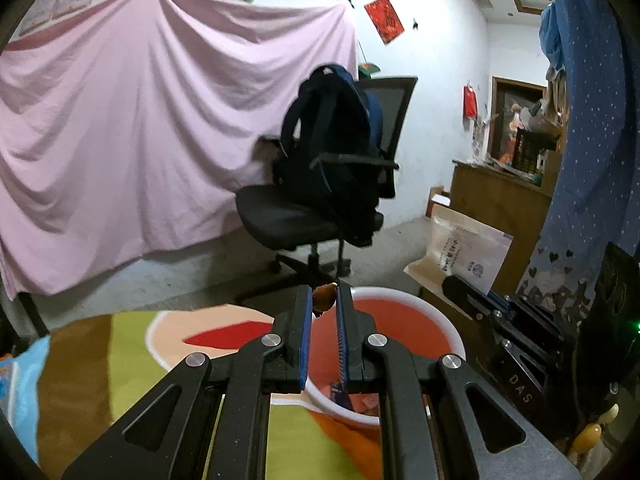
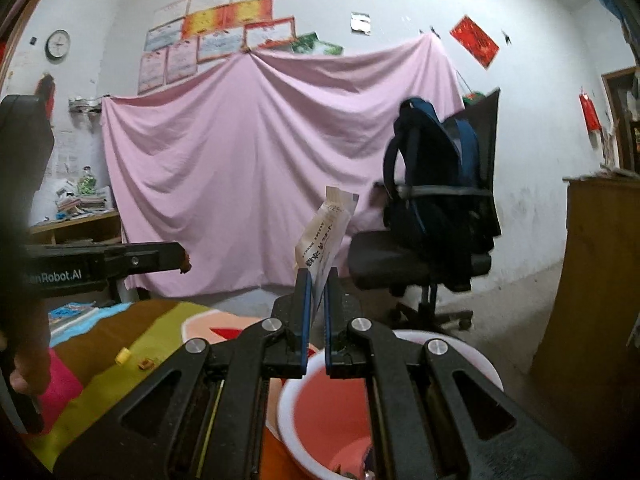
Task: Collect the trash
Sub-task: 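Carry the sachet and seed over the orange bucket with both grippers, then open both grippers to drop the sachet and seed into the bucket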
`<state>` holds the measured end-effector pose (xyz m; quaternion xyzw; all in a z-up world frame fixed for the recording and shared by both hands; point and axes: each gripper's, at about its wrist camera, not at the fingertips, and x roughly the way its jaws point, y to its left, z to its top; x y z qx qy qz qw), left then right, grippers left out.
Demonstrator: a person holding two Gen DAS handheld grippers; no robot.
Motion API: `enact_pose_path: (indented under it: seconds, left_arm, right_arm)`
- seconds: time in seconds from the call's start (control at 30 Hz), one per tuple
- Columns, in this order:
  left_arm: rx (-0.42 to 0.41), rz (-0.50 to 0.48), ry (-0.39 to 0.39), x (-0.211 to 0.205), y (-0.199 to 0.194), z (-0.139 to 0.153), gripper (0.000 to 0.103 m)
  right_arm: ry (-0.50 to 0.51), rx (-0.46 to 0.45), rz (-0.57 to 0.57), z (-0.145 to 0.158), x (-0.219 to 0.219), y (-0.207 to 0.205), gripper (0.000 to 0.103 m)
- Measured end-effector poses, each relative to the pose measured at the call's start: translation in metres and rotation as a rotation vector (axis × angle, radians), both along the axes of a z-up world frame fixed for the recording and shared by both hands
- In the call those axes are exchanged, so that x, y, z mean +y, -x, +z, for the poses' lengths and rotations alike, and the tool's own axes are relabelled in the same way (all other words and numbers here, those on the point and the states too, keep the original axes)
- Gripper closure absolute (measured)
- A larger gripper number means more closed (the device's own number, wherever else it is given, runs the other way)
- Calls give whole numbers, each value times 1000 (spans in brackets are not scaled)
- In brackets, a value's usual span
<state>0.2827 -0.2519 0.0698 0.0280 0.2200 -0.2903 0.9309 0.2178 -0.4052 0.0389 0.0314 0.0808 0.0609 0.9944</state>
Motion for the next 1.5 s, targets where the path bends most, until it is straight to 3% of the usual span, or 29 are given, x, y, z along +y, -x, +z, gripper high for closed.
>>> enact_pose_path:
  seconds: [0.2,0.5,0.97,1.3,1.43,1.5]
  left_arm:
    - [91,-18,-16,-24,-14,-25,94]
    - [292,-54,-19,-49,-47,-60,94]
    - [393,-64,-29,-62,-65,-77,94]
    - [417,-53,-26,-56,-66,-81,93]
    - [424,-52,-1,-54,-68,-80,82]
    - [419,-50,13,-51,-68,-78,81]
  right_arm:
    - [-63,112,-8,-20,-23,-15,68]
    - [-94,305,-25,-52,-40,-37,68]
    - [-136,332,-84,-57,-57,-36,67]
    - [-146,333,-114,-58,-61,-37,65]
    - [-144,332,-119,-59,-61,-36,60]
    - [-143,332,-120,-59,-62,-36,57]
